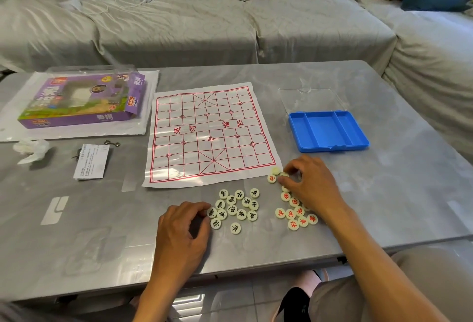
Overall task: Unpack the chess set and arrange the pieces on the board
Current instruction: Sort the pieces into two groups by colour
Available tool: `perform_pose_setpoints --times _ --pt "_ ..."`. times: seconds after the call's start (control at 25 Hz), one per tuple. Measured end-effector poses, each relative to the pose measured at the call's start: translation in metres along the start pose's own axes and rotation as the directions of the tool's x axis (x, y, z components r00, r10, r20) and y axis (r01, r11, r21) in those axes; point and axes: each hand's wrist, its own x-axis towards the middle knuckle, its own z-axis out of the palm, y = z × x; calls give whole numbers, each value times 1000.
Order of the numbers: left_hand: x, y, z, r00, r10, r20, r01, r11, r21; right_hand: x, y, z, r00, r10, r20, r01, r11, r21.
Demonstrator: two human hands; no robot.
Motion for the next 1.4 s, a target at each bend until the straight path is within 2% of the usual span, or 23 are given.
perform_pose_setpoints --times 0.2,0.44,0.52,0.6,0.76,0.88,0.96,1.0,1.08,1.16,1.2,1.28,1.32,1.4 --pt "0 0 0 1000 7 -1 -7 1000 5 3 8 2 997 18 -76 -26 994 -104" --pt "0 0 1 1000 2 -1 -2 1000 6 6 23 3 969 195 -151 -187 980 65" --pt "0 0 1 1000 2 -5 -2 1000 10 5 22 3 961 208 -183 -197 977 75" --pt "0 0 1 1000 4 -7 -3 1000 8 5 19 0 977 139 -164 -132 990 52" --pt "0 0 1 1000 4 -5 -4 1000 8 6 13 -3 997 60 44 -58 998 -39" --pt "0 0 1 1000 3 -8 -3 1000 3 3 7 -10 997 74 -35 -76 996 -50" --pt "0 0 1 1000 5 -11 -5 1000 0 -4 -8 -16 998 8 -63 -4 998 70" --pt "0 0 1 1000 9 -14 -9 1000 1 -10 -19 -17 998 -59 -30 62 993 101" --pt "0 0 1 1000 18 -14 -18 1000 8 -21 -36 -13 982 -169 86 165 985 50" --pt "0 -1 1 1000 17 -13 -17 1000 11 -25 -41 -6 970 -182 163 182 983 20" --pt "-1 -1 1 1000 14 -15 -14 1000 7 -24 -39 -4 973 -164 161 160 986 40" --pt "0 -2 2 1000 10 -10 -10 1000 5 -17 -32 -3 991 -113 65 110 993 40" --pt "0 -1 2 1000 11 -6 -11 1000 7 -14 -28 -4 994 -109 24 109 994 -6" --pt "0 -2 2 1000 17 -6 -17 1000 7 -8 -22 -3 991 -131 36 134 986 -96"
